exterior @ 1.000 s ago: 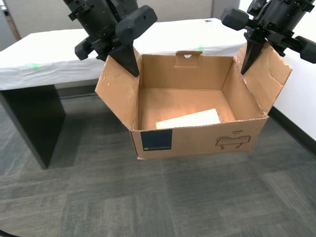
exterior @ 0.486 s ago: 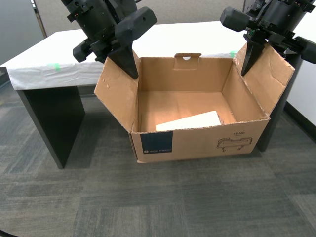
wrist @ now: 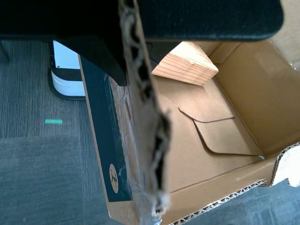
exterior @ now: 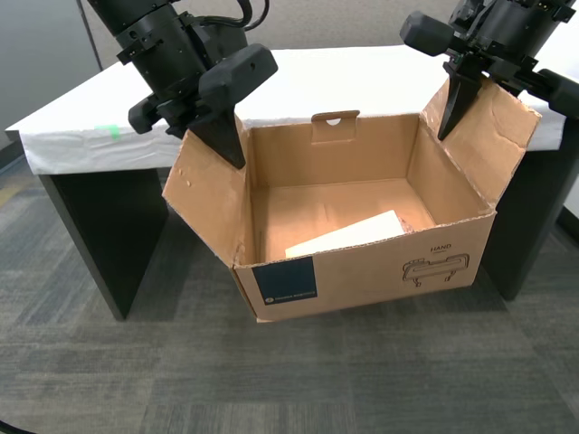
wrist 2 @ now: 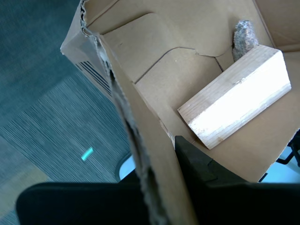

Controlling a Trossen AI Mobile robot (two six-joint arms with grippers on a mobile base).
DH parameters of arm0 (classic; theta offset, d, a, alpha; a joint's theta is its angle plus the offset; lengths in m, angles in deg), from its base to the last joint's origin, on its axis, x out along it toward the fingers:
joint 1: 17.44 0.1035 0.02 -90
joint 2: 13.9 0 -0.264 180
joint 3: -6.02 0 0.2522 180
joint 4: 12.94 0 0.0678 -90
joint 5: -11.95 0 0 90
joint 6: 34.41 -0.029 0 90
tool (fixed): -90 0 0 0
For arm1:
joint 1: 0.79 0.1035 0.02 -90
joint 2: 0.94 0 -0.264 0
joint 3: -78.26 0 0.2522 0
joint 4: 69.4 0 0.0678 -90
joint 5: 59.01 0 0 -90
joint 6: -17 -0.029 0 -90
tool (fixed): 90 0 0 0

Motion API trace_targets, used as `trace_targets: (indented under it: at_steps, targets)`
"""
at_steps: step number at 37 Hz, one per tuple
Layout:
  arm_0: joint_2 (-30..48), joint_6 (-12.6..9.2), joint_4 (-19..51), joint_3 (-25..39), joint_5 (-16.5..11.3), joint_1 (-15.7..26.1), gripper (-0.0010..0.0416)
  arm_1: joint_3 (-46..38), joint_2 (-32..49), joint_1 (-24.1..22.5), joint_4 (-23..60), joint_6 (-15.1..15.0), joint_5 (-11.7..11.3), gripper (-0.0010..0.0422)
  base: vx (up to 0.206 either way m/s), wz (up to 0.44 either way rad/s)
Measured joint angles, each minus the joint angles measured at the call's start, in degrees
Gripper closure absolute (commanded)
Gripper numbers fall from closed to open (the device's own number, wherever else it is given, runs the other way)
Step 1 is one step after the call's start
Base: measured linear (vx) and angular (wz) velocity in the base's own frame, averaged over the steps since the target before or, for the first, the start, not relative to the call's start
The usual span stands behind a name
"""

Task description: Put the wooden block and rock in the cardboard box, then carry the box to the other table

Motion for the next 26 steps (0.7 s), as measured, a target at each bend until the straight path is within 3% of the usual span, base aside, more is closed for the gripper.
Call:
trace_targets:
  at_steps: [4,14,26]
  targets:
    - [0.0,-0.1,-0.1,0.0,0.2,0.0,0.0407,-0.5,0.0,0.0,-0.4,-1.4,0.0,0.0413,0.187,0.01]
    - [0.0,-0.2,-0.5,0.0,0.3,0.0,0.0407,-1.0,0.0,0.0,-0.3,-1.2,0.0,0.0413,0.178,-0.008]
    - [0.0,1.3,-0.7,0.0,0.5,0.0,0.0407,-2.3,-0.2,0.0,0.2,2.4,0.0,0.0413,0.174,-0.022]
